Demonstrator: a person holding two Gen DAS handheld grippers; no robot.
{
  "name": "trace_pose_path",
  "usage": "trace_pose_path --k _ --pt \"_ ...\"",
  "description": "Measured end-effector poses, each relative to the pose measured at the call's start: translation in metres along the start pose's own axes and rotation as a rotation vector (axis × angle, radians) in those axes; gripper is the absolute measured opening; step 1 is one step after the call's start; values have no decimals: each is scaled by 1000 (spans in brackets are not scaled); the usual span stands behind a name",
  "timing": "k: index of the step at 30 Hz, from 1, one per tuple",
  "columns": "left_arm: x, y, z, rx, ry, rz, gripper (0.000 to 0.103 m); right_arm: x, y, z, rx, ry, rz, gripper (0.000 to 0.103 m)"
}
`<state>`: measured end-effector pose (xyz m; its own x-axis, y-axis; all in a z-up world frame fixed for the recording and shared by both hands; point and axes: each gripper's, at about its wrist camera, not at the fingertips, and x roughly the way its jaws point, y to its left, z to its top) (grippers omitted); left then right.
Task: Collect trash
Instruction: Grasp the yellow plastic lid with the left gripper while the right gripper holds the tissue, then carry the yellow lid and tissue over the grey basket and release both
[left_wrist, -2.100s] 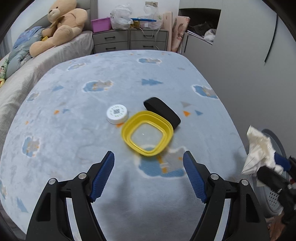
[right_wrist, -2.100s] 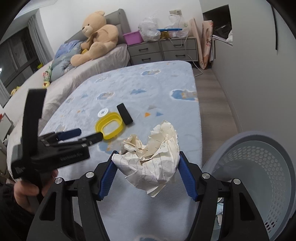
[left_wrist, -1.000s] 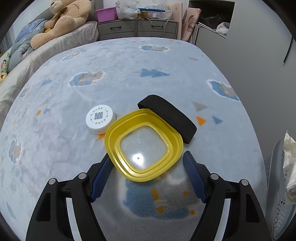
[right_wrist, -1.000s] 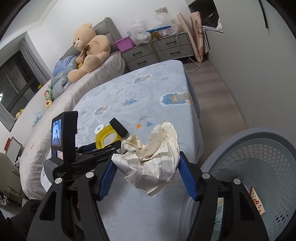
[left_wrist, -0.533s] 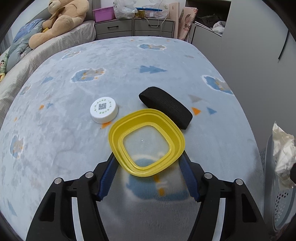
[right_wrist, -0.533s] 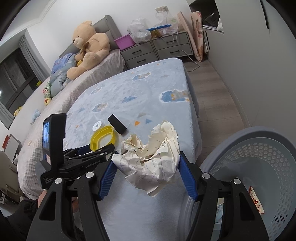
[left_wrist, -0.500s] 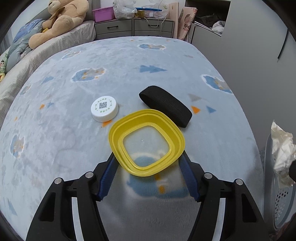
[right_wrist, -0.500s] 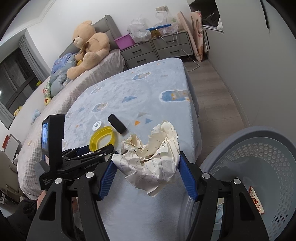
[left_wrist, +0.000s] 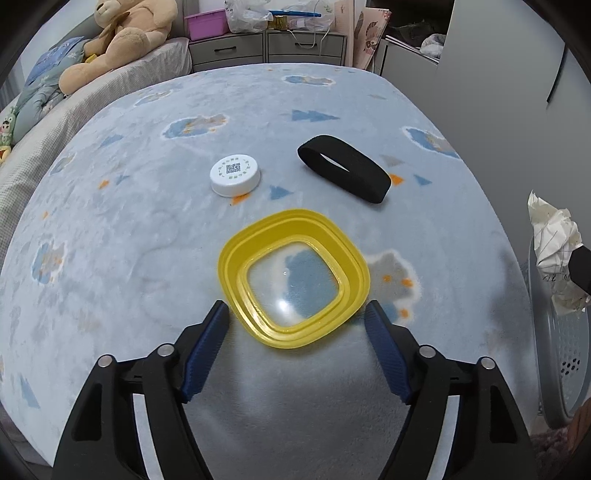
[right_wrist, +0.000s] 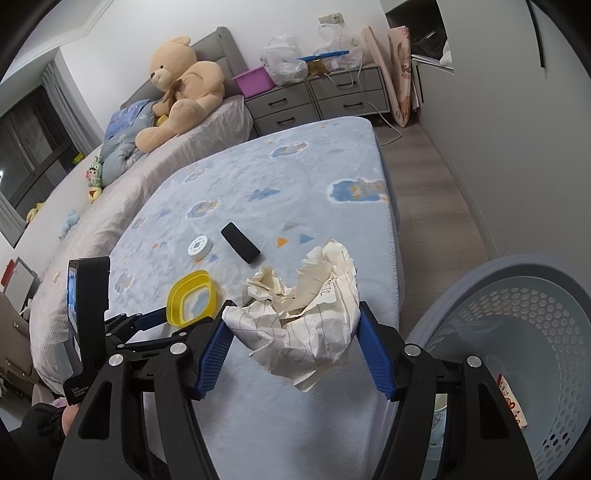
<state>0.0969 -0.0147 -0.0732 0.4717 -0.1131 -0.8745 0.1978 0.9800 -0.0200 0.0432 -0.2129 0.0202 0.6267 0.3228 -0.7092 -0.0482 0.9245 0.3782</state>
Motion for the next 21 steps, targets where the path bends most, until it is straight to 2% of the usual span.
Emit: trace_pose_path --k 15,21 --pt "14 -2 18 -24 -6 13 76 4 2 -1 -2 12 14 64" --pt "13 -3 17 -20 -20 22 72 4 1 0 -1 12 12 64"
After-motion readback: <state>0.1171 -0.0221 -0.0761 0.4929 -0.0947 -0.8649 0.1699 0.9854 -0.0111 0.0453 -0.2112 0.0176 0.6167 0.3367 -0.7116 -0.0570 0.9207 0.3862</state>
